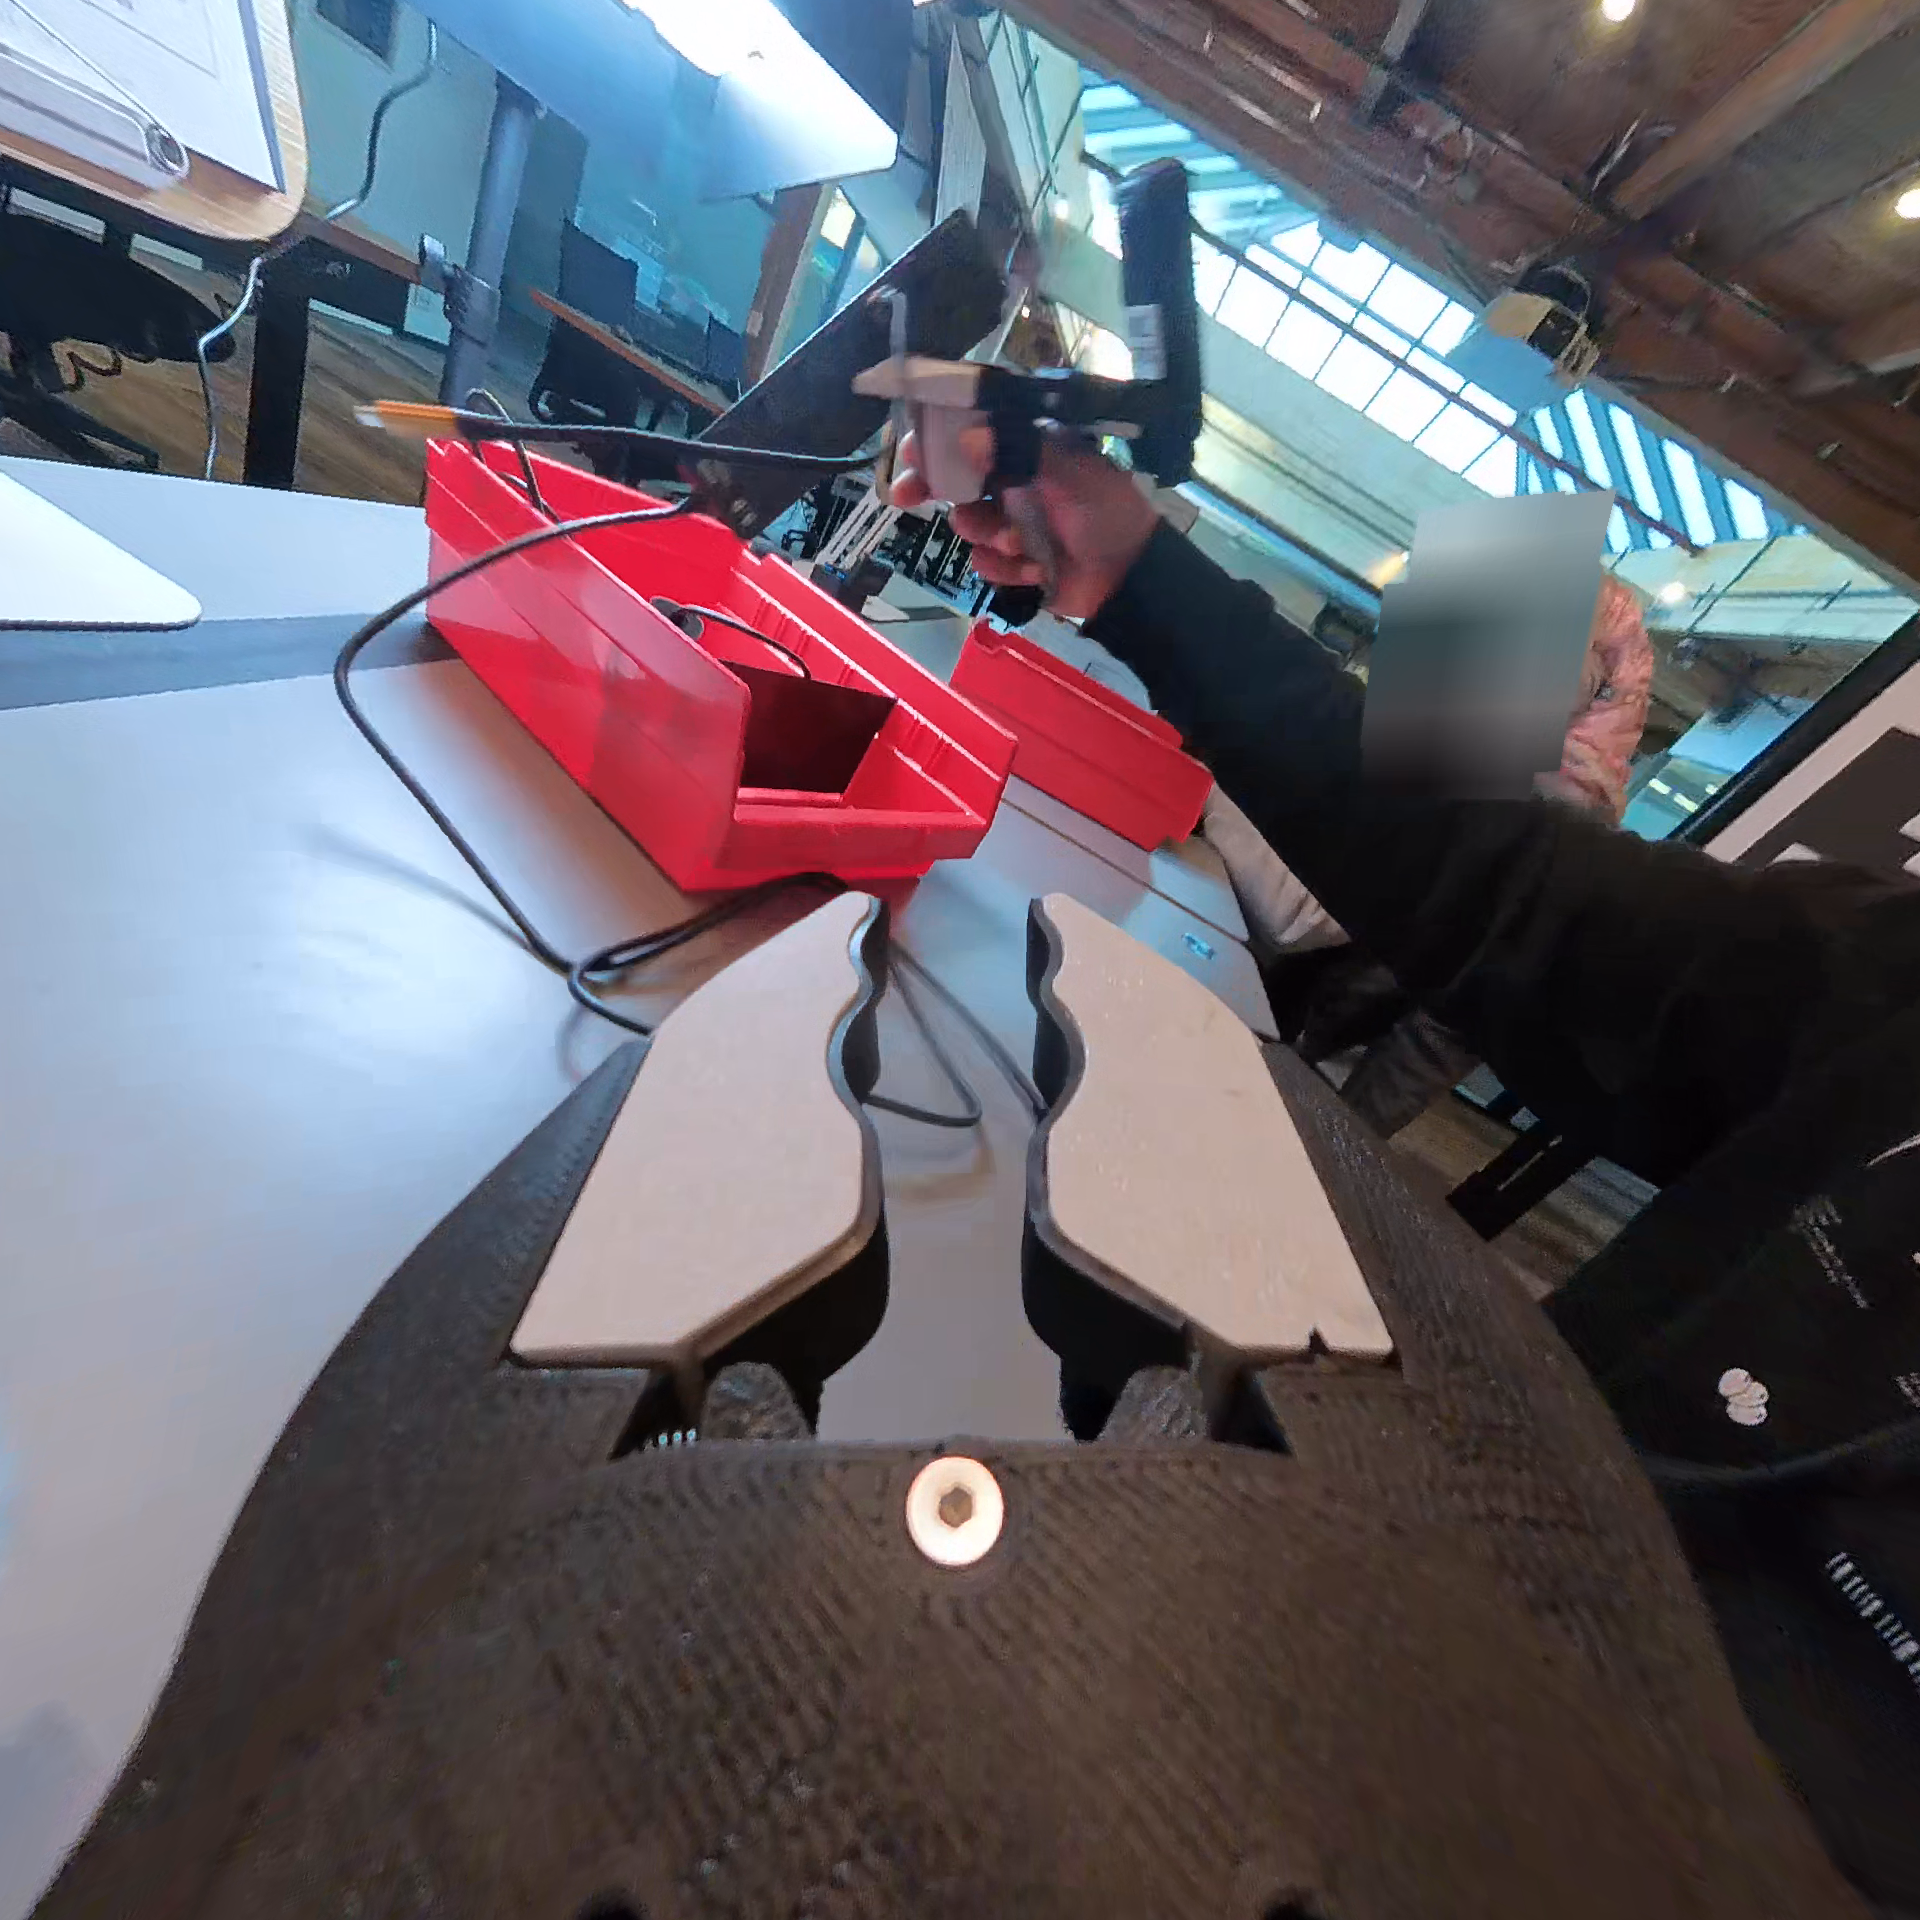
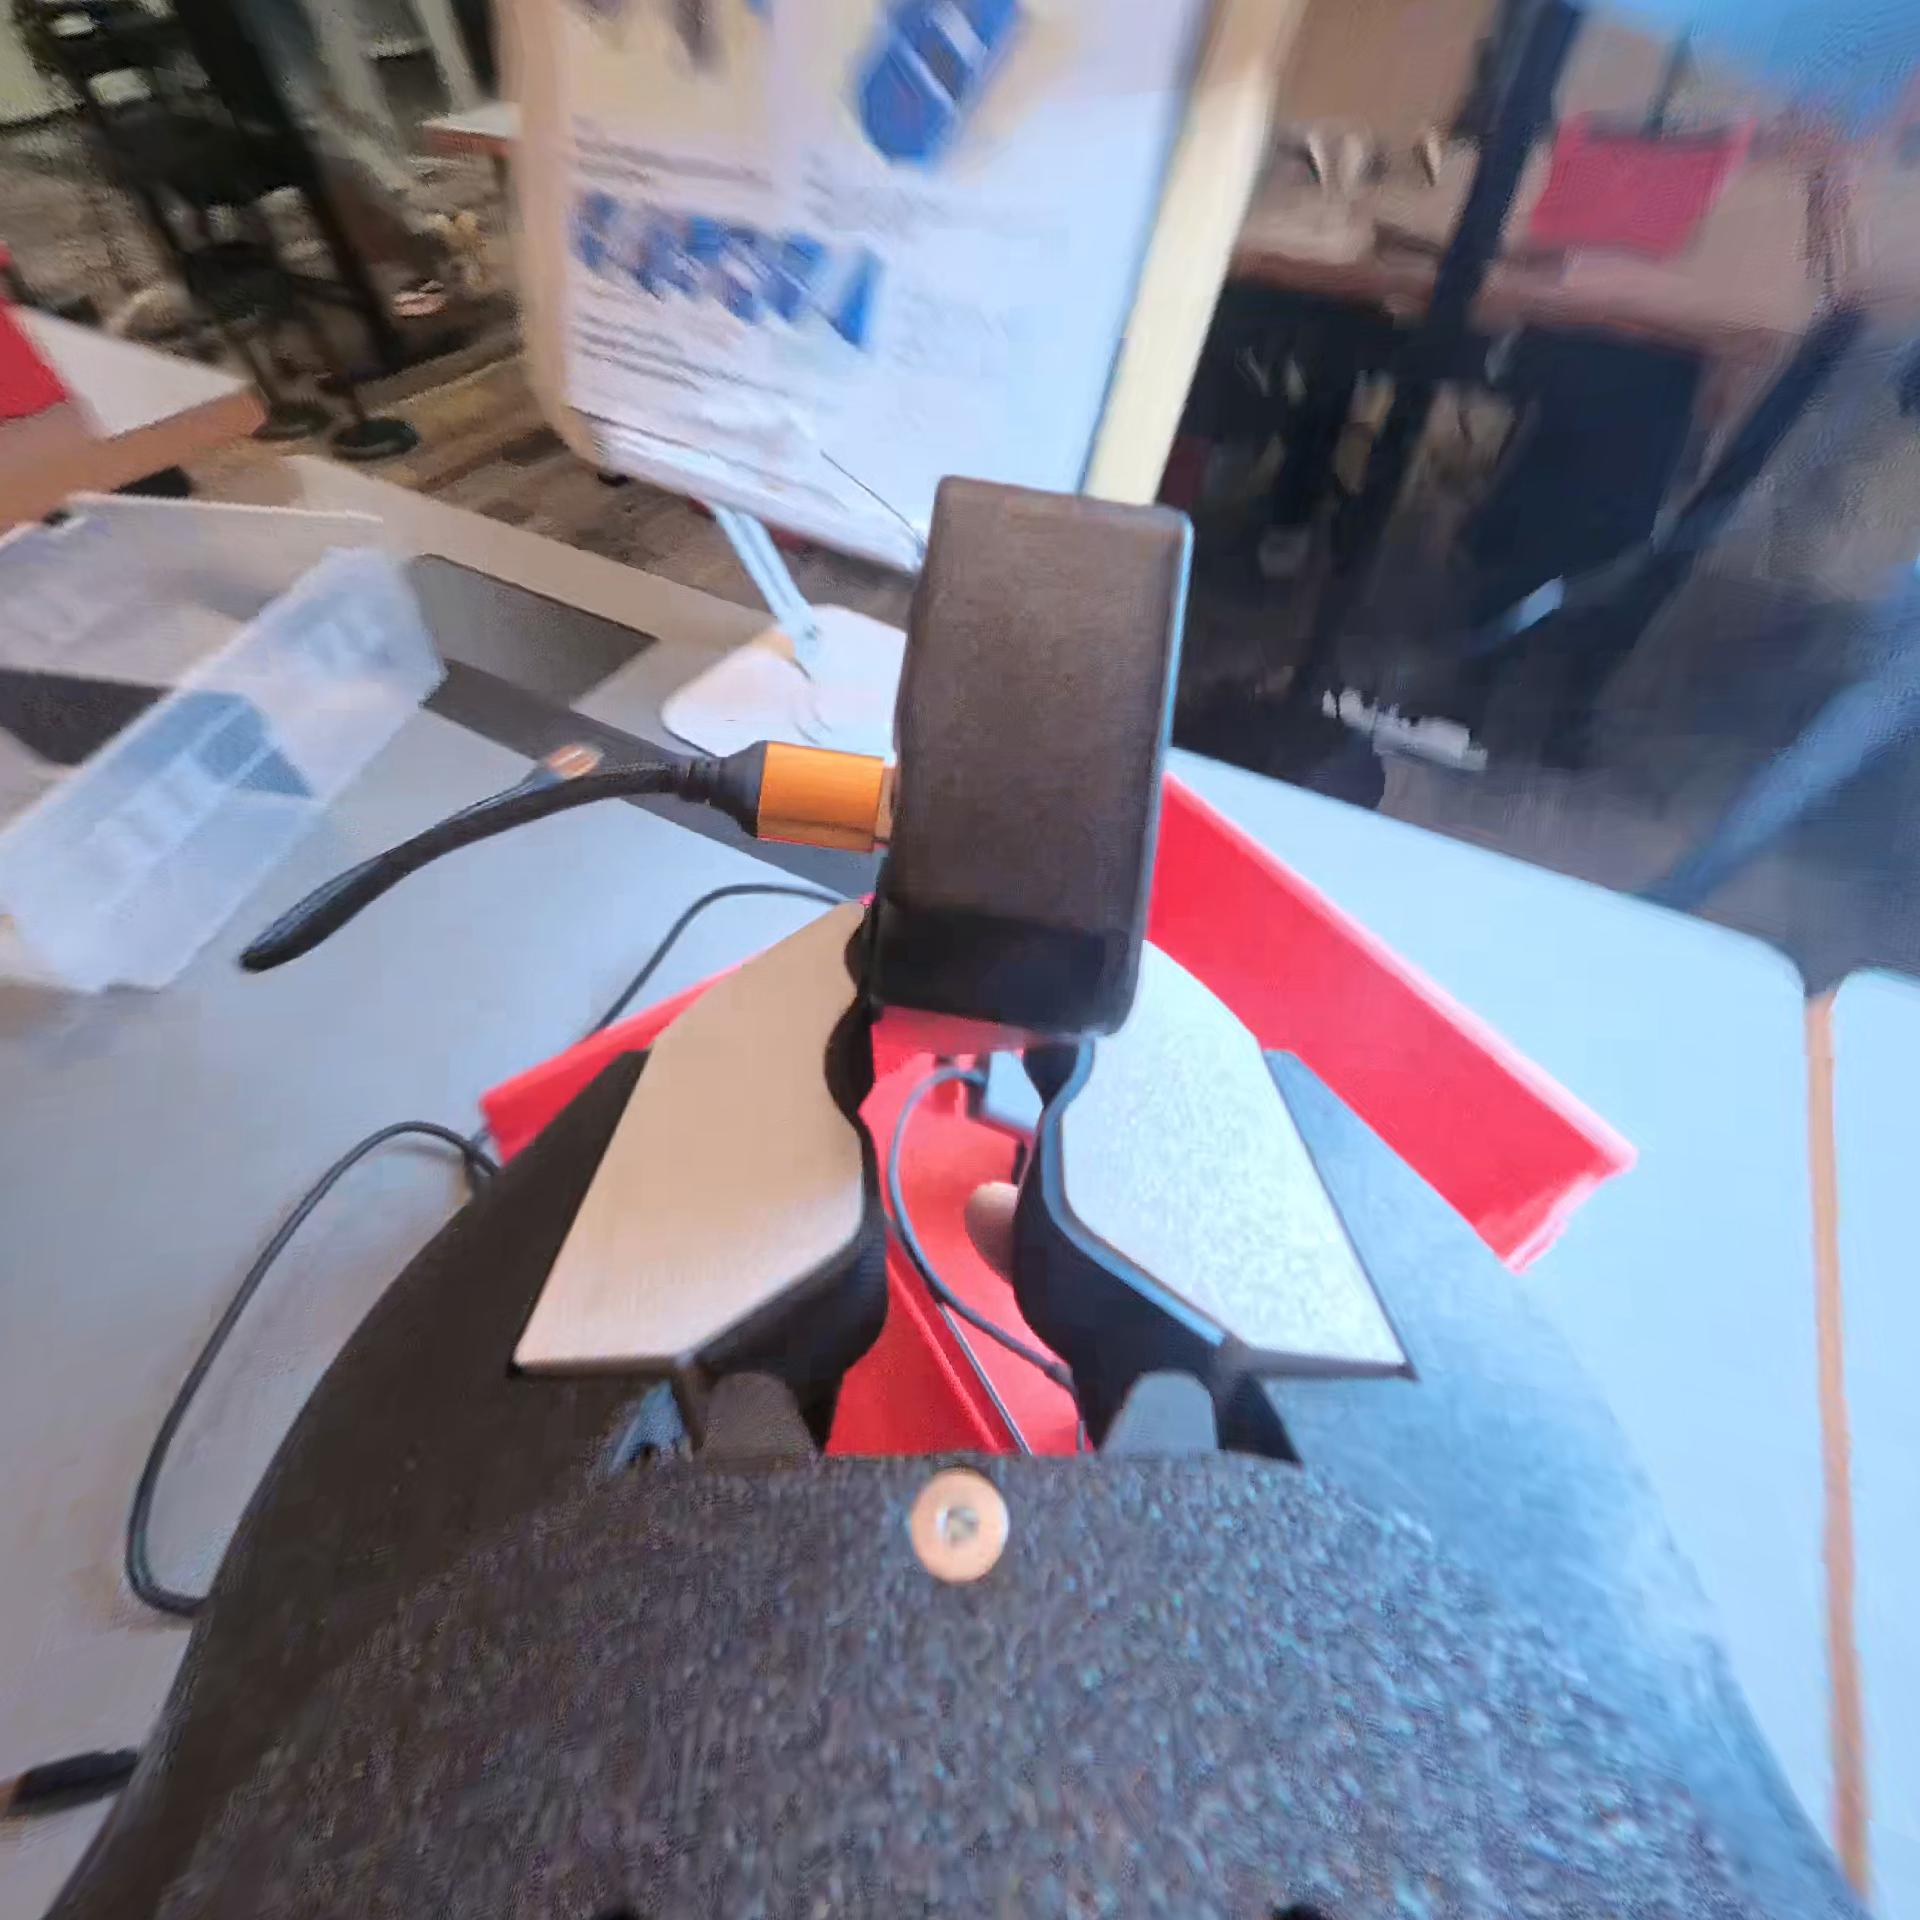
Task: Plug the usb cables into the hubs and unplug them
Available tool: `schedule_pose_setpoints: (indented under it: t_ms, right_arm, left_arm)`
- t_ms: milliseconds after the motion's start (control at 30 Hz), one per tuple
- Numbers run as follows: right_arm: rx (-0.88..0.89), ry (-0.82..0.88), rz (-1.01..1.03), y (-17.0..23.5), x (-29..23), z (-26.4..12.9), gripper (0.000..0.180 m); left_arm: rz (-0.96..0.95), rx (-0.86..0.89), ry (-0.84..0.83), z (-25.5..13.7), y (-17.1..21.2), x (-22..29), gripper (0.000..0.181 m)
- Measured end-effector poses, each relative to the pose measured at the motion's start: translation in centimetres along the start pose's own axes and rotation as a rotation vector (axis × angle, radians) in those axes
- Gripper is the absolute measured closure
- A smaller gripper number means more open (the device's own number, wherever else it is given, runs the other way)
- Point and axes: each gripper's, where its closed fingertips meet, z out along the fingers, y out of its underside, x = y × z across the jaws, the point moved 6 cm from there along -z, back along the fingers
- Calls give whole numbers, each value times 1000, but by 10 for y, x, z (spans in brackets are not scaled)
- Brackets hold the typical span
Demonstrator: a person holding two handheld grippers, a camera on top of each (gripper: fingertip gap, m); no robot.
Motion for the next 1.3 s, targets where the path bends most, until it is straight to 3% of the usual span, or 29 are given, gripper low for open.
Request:
schedule_pose_setpoints:
  t_ms: [133,267,333,400,533,700,733,833,1000,1133,1300]
  right_arm:
    - [-133,-21,279,44,41,29,154]
    - [-307,86,329,56,67,46,148]
    - [-477,232,191,62,76,51,138]
    - [-618,392,33,67,87,55,114]
    - [-671,566,-153,50,95,49,99]
    - [-559,709,-304,5,91,14,98]
    - [-518,663,-346,-3,78,10,101]
    - [-408,298,-492,-8,-3,15,105]
    - [-597,-69,-1082,48,-138,33,104]
    - [-818,-152,-1408,91,-198,68,106]
    - [-1214,-175,-1631,120,-206,114,102]
  left_arm:
    - [32,-52,-12,6,8,0,157]
    - [53,-100,-25,10,16,-2,157]
    - [69,-118,-30,12,18,-2,157]
    - [79,-135,-35,13,21,-2,158]
    - [99,-162,-44,15,25,-2,158]
    - [104,-162,-47,15,24,-2,159]
    - [102,-165,-47,15,24,-3,159]
    - [112,-169,-48,15,23,-2,159]
    - [118,-184,-59,17,25,-4,159]
    - [139,-210,-74,16,29,-5,160]
    - [194,-255,-113,12,32,-12,160]
